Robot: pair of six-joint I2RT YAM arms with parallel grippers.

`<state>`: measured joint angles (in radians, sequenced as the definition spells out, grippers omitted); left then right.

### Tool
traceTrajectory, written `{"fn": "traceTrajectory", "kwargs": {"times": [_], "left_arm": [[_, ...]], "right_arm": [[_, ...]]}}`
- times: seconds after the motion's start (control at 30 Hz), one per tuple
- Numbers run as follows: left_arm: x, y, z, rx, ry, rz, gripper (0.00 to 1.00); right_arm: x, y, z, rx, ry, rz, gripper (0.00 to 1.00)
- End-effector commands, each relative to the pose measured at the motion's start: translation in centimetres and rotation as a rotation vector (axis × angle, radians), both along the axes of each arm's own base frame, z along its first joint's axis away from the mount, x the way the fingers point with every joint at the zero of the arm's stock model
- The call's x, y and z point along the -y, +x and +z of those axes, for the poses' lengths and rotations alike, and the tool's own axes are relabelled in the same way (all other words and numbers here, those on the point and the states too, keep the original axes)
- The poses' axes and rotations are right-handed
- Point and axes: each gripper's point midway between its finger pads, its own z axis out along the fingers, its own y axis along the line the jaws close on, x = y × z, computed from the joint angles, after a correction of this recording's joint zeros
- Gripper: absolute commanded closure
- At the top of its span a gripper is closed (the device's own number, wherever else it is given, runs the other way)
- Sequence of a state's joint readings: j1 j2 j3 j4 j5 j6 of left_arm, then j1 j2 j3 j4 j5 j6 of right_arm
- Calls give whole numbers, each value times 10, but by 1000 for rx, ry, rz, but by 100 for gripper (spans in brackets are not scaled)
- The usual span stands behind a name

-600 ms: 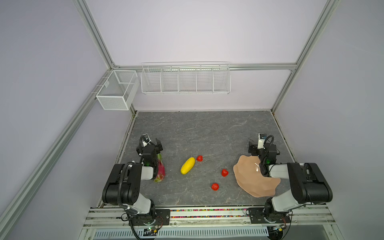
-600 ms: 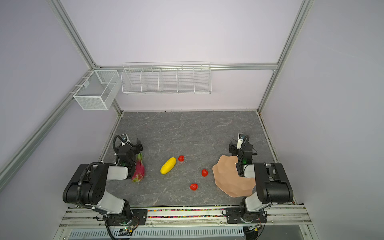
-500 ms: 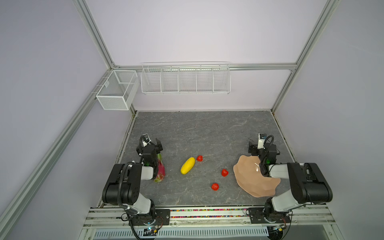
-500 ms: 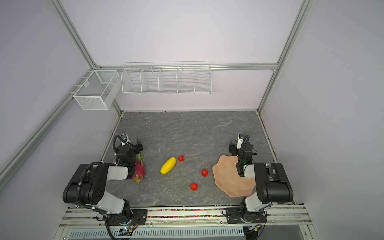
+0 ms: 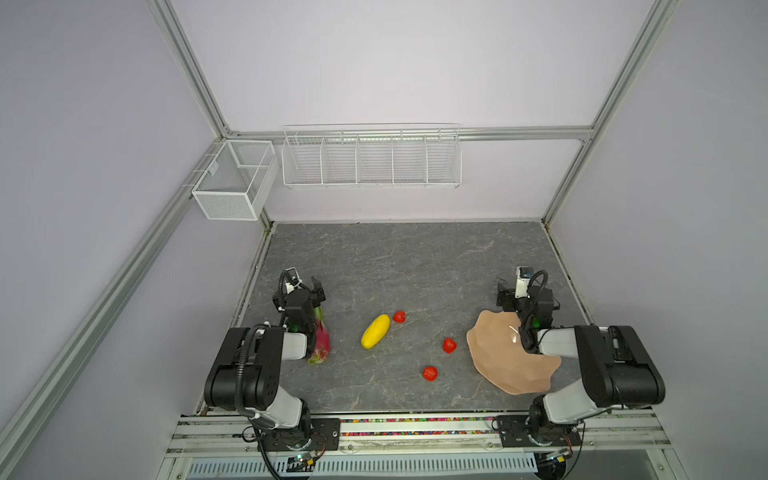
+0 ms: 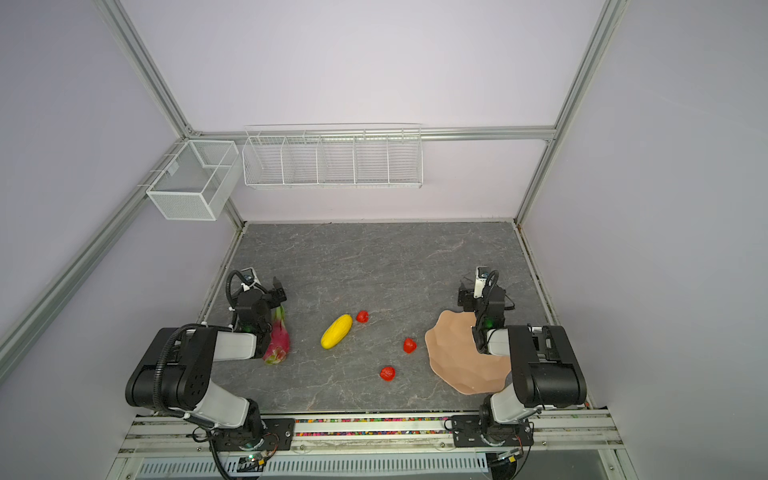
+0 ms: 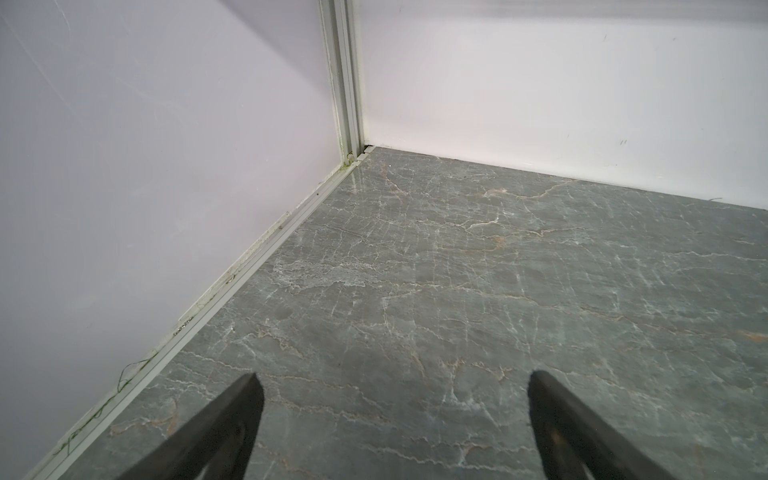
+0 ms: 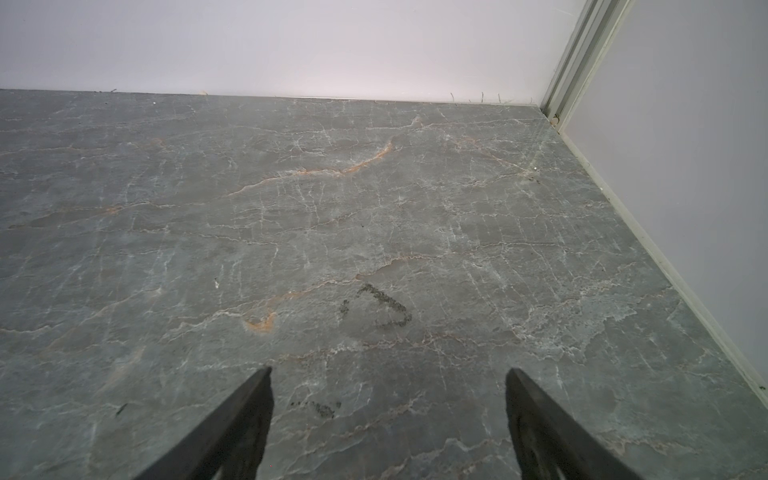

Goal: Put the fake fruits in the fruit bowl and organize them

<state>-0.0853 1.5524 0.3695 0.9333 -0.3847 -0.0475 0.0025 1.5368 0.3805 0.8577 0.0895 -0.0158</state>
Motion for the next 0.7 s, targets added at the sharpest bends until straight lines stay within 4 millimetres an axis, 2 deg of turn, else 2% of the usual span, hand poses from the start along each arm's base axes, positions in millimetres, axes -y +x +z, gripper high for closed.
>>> {"fn": "traceTrajectory", "kwargs": {"times": [0.0, 0.1, 0.2, 0.27, 0.33, 0.4, 0.47, 0.5, 0.57, 0.67], "left_arm": [[-1, -2, 11, 46, 1, 3, 1], [-5, -12, 29, 70, -2, 19, 1], [-9, -26, 62, 112, -8, 53, 0], [-1, -33, 83, 101, -33, 13, 0], [-2, -47, 103, 84, -96, 57, 2], [-3, -60, 115, 29, -152, 108, 4], [3, -74, 119, -93, -169, 115, 4], [4, -81, 117, -167, -191, 128, 4], [7, -97, 106, -341, -218, 148, 4], [21, -118, 84, -565, -282, 125, 3]], "right_arm": [[7, 0, 10, 40, -20, -38, 12], [24, -16, 25, 110, -18, -145, 12], [29, -26, 47, 146, -39, -199, 12], [29, -30, 61, 136, -51, -212, 12], [28, -36, 84, 152, -53, -222, 12], [21, -41, 105, 153, -18, -208, 12], [3, -42, 119, 97, 48, -135, 12], [-13, -43, 124, 60, 86, -73, 12], [-48, -46, 128, -12, 157, 56, 12], [-110, -61, 127, -102, 211, 263, 12]]}}
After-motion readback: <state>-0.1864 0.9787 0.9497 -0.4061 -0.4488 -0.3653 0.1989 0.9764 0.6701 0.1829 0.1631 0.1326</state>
